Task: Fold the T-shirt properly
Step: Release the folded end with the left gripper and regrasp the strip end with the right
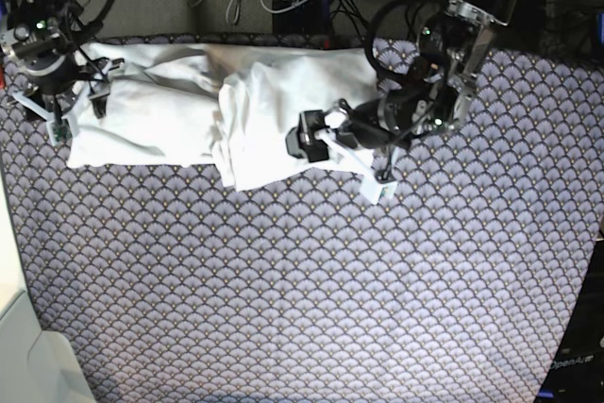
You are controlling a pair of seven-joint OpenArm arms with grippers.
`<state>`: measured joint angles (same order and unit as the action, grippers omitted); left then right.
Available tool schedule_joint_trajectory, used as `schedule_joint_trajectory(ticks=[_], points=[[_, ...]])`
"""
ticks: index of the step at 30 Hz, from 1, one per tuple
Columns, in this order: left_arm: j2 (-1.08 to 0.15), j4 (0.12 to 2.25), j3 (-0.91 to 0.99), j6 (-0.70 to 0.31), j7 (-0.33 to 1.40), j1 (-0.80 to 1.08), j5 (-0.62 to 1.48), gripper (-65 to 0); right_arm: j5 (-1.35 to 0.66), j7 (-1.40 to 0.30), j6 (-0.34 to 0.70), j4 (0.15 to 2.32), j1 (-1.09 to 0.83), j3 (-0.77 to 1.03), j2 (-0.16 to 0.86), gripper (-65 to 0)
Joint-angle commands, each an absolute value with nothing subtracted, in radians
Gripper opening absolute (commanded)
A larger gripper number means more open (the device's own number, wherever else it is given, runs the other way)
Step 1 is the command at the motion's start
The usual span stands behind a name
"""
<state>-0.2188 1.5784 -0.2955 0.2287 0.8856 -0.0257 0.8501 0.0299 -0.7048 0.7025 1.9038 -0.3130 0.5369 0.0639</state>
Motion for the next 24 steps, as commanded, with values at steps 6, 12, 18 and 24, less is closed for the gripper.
schedule_joint_trajectory(ticks=[6, 12, 18, 24], points=[[-0.225, 1.612, -0.291, 0.231, 0.878, -0.039, 0.852, -10.1, 0.021, -0.751, 0.698, 1.899, -0.255, 0.542, 0.068, -21.9], [-0.225, 1.647, -0.291, 0.231, 0.878, -0.036, 0.852, -10.1, 0.021, -0.863, 0.698, 1.819, -0.157, 0.610, 0.090, -17.4], [-0.225, 1.646, -0.291, 0.231, 0.880, -0.041, 0.852, -10.1, 0.021, -0.875, 0.698, 1.698, -0.116, 0.665, 0.108, -14.6], [-0.225, 1.644, -0.291, 0.231, 0.880, -0.042, 0.851, -10.1, 0.021, -0.875, 0.698, 1.678, -0.120, 0.668, 0.108, -14.7]])
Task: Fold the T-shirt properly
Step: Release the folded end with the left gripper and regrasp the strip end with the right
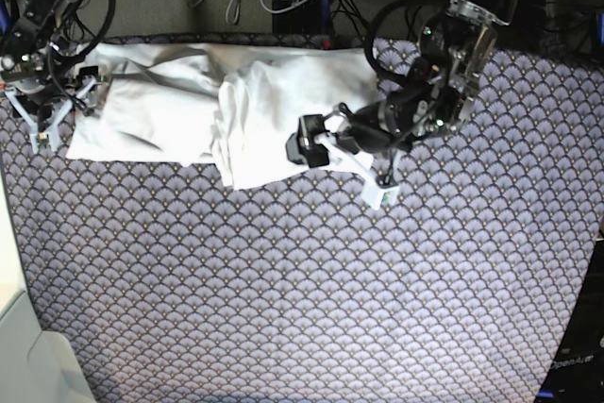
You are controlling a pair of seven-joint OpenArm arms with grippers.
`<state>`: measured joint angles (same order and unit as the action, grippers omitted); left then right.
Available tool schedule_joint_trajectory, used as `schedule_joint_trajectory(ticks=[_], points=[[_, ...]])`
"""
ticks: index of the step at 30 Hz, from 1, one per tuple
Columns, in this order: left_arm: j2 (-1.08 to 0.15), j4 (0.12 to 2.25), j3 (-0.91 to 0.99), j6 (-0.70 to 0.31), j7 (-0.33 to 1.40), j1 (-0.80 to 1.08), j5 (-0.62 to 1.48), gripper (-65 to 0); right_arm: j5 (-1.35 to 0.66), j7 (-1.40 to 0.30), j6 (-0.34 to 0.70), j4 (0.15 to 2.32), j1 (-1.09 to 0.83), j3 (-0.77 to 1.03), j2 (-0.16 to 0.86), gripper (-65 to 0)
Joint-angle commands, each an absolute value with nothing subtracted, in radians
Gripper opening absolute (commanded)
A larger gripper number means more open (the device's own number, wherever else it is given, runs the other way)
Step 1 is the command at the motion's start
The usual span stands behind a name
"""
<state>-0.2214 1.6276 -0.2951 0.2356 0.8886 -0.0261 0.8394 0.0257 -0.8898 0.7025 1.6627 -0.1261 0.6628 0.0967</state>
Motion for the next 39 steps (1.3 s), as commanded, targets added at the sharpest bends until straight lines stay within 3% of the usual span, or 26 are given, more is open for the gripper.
schedule_joint_trajectory(ticks=[1, 17, 22, 29, 39], points=[[-0.225, 1.644, -0.291, 0.231, 0.880, -0.042, 0.849, -10.1, 0.021, -0.875, 0.698, 1.675, -0.119, 0.664, 0.108, -14.7], [-0.217, 1.635, -0.291, 0.232, 0.880, -0.062, 0.851, -10.1, 0.019, -0.875, 0.698, 1.682, -0.113, 0.605, 0.111, -14.7], [-0.217, 1.635, -0.291, 0.232, 0.880, -0.064, 0.851, -10.1, 0.021, -0.878, 0.698, 1.773, -0.090, 0.638, 0.119, -14.8], [-0.217, 1.635, -0.289, 0.232, 0.878, -0.064, 0.851, -10.1, -0.005, -1.070, 0.698, 1.945, -0.074, 0.641, 0.114, -14.6], [-0.219, 1.635, -0.291, 0.232, 0.878, -0.064, 0.851, -10.1, -0.157, -1.214, 0.698, 1.946, -0.077, 0.662, 0.090, -14.6]])
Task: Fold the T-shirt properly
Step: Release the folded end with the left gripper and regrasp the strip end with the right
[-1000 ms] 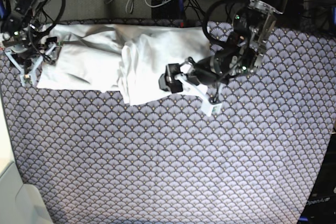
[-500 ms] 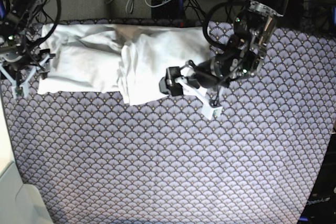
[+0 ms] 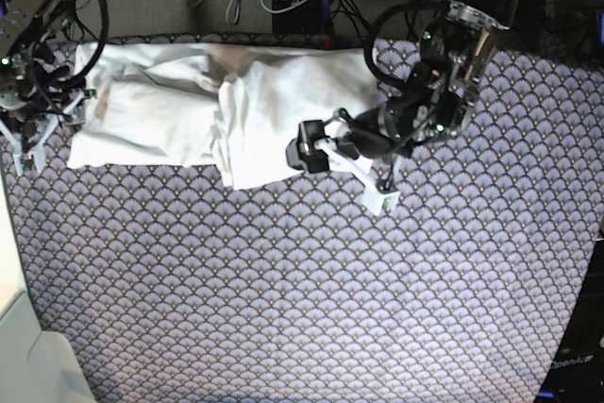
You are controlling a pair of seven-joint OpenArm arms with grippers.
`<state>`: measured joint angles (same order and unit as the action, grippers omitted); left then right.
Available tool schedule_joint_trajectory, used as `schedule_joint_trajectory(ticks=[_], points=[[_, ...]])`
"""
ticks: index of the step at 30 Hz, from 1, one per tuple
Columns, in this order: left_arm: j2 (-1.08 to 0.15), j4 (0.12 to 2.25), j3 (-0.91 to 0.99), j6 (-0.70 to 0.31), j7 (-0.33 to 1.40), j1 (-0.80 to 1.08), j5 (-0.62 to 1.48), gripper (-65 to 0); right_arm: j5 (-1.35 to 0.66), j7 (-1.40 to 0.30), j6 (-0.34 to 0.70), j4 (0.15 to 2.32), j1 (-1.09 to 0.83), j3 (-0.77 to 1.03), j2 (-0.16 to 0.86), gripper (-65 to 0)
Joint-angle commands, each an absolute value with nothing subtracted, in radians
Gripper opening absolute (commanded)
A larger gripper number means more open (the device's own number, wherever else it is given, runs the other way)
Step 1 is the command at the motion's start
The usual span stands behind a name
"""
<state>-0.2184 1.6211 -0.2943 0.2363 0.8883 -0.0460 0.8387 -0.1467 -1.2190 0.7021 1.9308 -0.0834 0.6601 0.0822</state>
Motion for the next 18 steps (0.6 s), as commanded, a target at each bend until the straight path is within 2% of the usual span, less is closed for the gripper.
schedule_joint_trajectory(ticks=[1, 9, 18], points=[[-0.219, 1.635, -0.291, 0.232, 0.878, -0.064, 0.851, -10.1, -0.157, -1.219, 0.698, 1.946, -0.077, 0.662, 0.082, -14.6], [-0.219, 1.635, -0.291, 0.234, 0.878, -0.061, 0.851, -10.1, -0.157, -1.214, 0.698, 1.894, -0.070, 0.656, 0.035, -14.6], [-0.223, 1.635, -0.291, 0.234, 0.878, -0.054, 0.851, -10.1, -0.159, -1.211, 0.698, 1.718, -0.030, 0.662, 0.091, -14.6]])
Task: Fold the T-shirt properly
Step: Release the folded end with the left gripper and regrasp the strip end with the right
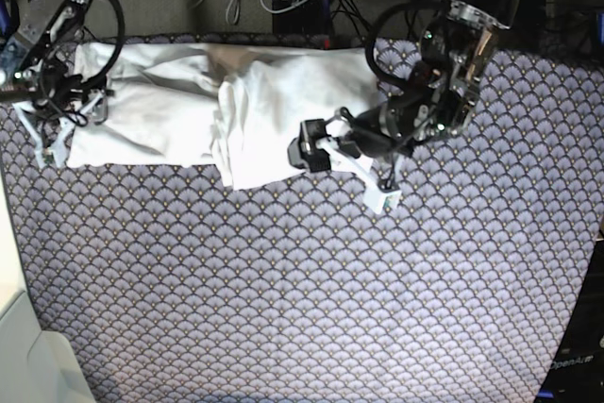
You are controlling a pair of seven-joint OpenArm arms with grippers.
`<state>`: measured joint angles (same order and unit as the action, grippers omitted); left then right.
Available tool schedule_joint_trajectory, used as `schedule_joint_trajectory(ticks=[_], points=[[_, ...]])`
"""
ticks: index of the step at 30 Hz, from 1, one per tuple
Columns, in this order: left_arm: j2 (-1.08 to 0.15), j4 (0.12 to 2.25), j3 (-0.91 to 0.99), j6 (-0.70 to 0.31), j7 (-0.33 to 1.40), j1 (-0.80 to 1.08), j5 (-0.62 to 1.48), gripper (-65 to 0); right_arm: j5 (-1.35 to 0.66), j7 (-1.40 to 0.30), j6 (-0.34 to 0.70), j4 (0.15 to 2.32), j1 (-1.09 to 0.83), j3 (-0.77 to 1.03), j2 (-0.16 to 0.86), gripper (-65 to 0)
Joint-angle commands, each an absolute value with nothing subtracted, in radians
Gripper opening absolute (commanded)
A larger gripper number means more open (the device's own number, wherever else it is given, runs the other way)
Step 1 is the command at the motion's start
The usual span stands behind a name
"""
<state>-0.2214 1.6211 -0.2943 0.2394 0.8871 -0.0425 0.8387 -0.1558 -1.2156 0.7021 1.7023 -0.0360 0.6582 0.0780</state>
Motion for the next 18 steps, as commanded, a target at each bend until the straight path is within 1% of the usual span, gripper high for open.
schedule_joint_trajectory(ticks=[1, 18], points=[[-0.223, 1.635, -0.291, 0.234, 0.878, -0.054, 0.851, -10.1, -0.159, -1.211, 0.698, 1.709, -0.030, 0.662, 0.094, -14.6], [-0.220, 1.635, -0.291, 0.234, 0.878, -0.054, 0.852, -10.2, -0.173, -1.210, 0.698, 1.620, -0.039, 0.657, 0.091, -14.8]])
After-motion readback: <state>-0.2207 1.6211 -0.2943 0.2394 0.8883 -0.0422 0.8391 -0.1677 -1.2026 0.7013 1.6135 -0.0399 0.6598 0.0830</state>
